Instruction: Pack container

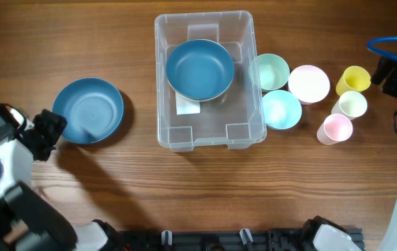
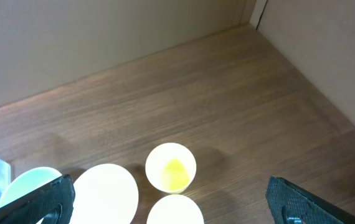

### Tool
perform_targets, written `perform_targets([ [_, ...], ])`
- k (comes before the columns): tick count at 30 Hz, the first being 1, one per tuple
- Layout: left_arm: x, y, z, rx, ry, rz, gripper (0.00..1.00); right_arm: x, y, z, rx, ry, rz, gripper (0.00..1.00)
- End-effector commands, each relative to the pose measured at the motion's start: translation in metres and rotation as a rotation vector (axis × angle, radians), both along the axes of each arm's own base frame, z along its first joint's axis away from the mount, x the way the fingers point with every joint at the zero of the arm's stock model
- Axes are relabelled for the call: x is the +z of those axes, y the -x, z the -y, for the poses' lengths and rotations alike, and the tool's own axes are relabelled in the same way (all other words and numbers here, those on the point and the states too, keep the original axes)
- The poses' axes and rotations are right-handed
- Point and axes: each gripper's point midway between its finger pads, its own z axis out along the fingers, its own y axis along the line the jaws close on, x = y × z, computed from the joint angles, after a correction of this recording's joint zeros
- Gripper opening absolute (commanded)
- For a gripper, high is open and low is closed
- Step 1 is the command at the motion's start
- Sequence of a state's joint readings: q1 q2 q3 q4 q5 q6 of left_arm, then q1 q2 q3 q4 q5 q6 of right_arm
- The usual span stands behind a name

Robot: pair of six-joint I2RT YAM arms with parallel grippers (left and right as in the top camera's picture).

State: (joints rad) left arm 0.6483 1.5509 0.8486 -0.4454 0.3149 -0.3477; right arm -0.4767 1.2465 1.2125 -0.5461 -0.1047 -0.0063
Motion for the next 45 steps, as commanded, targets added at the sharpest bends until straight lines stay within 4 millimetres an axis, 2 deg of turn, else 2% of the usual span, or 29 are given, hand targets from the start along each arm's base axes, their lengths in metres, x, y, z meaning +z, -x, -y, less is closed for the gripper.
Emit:
perform_targets([
  [1,-0.024,-0.007,0.009,-0.052,0.081,-0.002,0.71,0.005,-0.004,-0.001,0.017,0.011,0.009,1.0],
  [2,-0.027,-0.008,0.011,-0.058,0.099,0.002,0.66,0.005,-0.004,-0.001,0.016,0.011,0.009,1.0],
  [4,-0.027,-0.012,0.015,-0.068,0.123,0.022,0.5,0.005,-0.004,-0.001,0.017,0.011,0.009,1.0],
  [6,-0.026,-0.014,0.014,-0.068,0.117,0.029,0.45,0.005,-0.004,-0.001,0.017,0.011,0.009,1.0],
  [9,-0.025,-0.015,0.013,-0.069,0.112,0.034,0.47,0.005,-0.004,-0.001,0.016,0.011,0.009,1.0],
  [11,-0.025,-0.015,0.013,-0.069,0.111,0.036,0.45,0.005,-0.004,-0.001,0.016,0.011,0.009,1.0],
  [14,-0.025,-0.016,0.012,-0.069,0.107,0.042,0.26,0.005,-0.004,-0.001,0.017,0.011,0.009,1.0],
  [15,-0.025,-0.016,0.012,-0.069,0.106,0.042,0.23,0.005,-0.004,-0.001,0.017,0.011,0.009,1.0],
  [18,-0.025,-0.016,0.012,-0.069,0.106,0.042,0.21,0.005,-0.004,-0.001,0.016,0.011,0.009,1.0],
  [23,-0.023,-0.019,0.01,-0.069,0.099,0.051,0.1,0.005,-0.004,-0.001,0.017,0.011,0.009,1.0],
  [28,-0.021,-0.021,0.008,-0.07,0.093,0.058,0.04,0.005,-0.004,-0.001,0.017,0.011,0.009,1.0],
  [34,-0.013,-0.027,0.004,-0.069,0.079,0.078,0.04,0.005,-0.004,-0.001,0.016,0.011,0.009,1.0],
  [36,0.002,-0.034,-0.002,-0.042,0.077,0.104,0.04,0.005,-0.004,-0.001,0.016,0.011,0.009,1.0],
  [38,0.026,-0.045,-0.005,-0.025,0.084,0.158,0.04,0.005,-0.004,-0.001,0.017,0.011,0.009,1.0],
  [42,0.094,-0.071,0.002,-0.076,0.082,0.316,0.04,0.005,-0.004,-0.001,0.016,0.011,0.009,1.0],
  [45,0.142,-0.088,0.02,-0.156,0.034,0.419,0.04,0.005,-0.004,-0.001,0.016,0.011,0.009,1.0],
])
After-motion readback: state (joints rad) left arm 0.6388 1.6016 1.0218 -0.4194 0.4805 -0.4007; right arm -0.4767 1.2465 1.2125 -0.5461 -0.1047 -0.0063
